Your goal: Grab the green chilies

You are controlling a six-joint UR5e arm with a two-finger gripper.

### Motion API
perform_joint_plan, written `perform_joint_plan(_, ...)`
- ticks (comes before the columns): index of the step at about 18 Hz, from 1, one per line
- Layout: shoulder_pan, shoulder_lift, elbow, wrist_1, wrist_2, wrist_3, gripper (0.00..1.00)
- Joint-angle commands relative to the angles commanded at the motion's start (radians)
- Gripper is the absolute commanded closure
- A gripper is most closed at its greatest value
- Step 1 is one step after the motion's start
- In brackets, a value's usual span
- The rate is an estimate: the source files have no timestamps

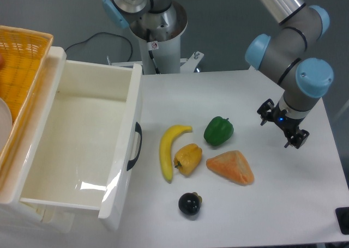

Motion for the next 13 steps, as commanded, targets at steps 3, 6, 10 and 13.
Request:
perform_joint_plan(3,0.002,0.002,0.002,0.000,-0.005,-0.011,0.00)
perform_joint_plan(6,0.002,0.005,-0.018,0.002,-0.026,-0.026,0.00)
perform_joint_plan(10,-0.002,0.011,-0.049,0.046,-0.031,-0.083,0.00)
perform_joint_plan(13,-0.003,0.014,-0.051,0.048,-0.029,-0.130,0.00)
